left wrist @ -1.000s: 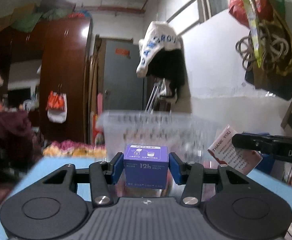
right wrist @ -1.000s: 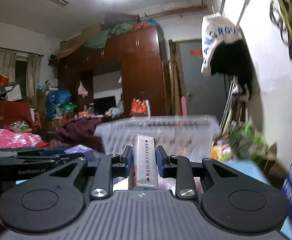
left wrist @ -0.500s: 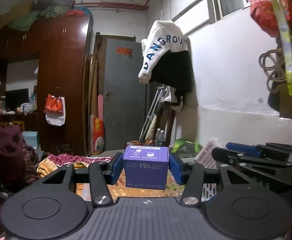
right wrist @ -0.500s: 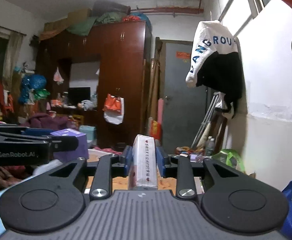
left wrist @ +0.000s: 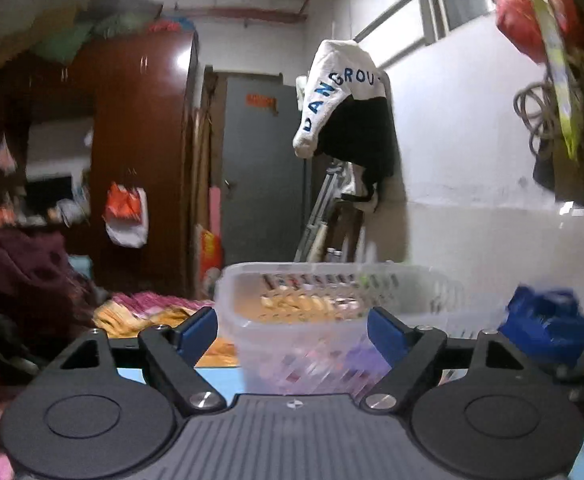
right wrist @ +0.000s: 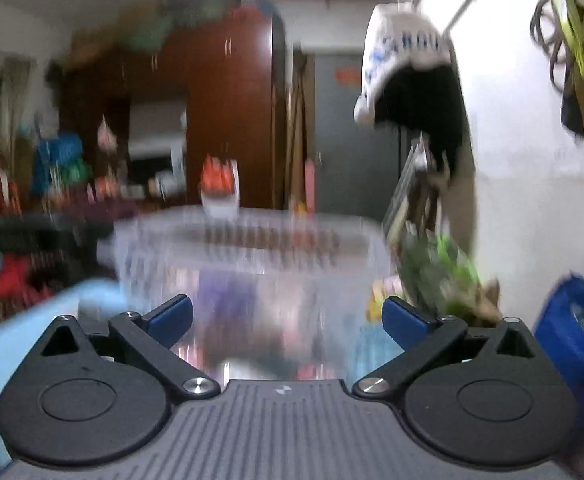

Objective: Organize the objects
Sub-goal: 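Carry both held boxes over the white basket and open both tools, then grasp a wrapped purple box with the left tool while the right tool grasps a purple barcode box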

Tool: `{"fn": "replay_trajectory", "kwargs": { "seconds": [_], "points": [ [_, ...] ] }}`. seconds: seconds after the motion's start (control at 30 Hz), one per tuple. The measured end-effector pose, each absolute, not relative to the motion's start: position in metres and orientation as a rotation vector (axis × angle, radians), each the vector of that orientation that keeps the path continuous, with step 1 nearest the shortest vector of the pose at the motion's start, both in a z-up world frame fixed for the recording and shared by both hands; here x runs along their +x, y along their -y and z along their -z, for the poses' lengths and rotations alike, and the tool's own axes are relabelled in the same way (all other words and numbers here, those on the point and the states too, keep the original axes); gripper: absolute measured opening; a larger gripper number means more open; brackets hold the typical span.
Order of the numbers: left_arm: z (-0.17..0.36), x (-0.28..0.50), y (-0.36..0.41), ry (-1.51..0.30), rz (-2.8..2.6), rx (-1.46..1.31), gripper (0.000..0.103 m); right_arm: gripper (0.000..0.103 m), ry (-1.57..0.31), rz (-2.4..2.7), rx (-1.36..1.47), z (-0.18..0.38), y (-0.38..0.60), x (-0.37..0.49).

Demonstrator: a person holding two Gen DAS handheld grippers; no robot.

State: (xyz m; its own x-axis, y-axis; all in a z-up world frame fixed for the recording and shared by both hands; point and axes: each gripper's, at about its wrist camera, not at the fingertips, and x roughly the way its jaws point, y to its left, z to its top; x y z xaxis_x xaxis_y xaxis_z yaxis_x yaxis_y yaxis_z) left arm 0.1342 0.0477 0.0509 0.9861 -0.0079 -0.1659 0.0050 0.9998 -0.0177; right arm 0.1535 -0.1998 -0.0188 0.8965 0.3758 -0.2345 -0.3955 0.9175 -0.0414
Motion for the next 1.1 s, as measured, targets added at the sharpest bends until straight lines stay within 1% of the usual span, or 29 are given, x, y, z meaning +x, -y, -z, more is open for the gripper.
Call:
{"fn": "replay_trajectory", "kwargs": {
  "seconds": [0.13,0.23,0.27,0.37,0.43,0.5,0.63,0.7,0.83,1.0,1.1],
  "points": [
    [-0.030,0.125,-0.051,-0.264,0.006,-0.013,0.085,0.103,-0.266,-0.417,-0.115,0.040,0.193,0.138],
    [-0.019,0.129,-0.060,-0.300,-0.025,-0.028,0.085,0.103,-0.346,-0.479,-0.096,0.041,0.191,0.154],
    [-0.015,0.129,-0.062,-0.310,-0.035,-0.032,0.085,0.101,-0.375,-0.500,-0.084,0.043,0.192,0.159],
    [-0.008,0.130,-0.069,-0.328,-0.046,-0.052,0.085,0.088,-0.415,-0.501,-0.056,0.046,0.197,0.166],
    [-0.008,0.135,-0.070,-0.354,-0.042,-0.070,0.084,0.085,-0.421,-0.525,-0.048,0.047,0.199,0.163],
    [-0.009,0.136,-0.070,-0.354,-0.043,-0.066,0.084,0.076,-0.411,-0.514,-0.068,0.048,0.197,0.159],
    [-0.009,0.132,-0.069,-0.356,-0.049,-0.046,0.083,0.064,-0.397,-0.524,-0.088,0.050,0.196,0.162],
    [-0.009,0.125,-0.071,-0.344,-0.034,-0.055,0.083,0.055,-0.384,-0.532,-0.084,0.050,0.196,0.163],
    [-0.010,0.113,-0.075,-0.320,-0.027,-0.033,0.083,0.053,-0.368,-0.547,-0.091,0.051,0.194,0.162],
    [-0.002,0.130,-0.071,-0.421,-0.031,0.035,0.083,0.048,-0.357,-0.554,-0.084,0.051,0.194,0.162],
    [-0.001,0.134,-0.072,-0.451,-0.012,0.032,0.081,0.048,-0.355,-0.556,-0.084,0.051,0.194,0.162]
  ]
}}
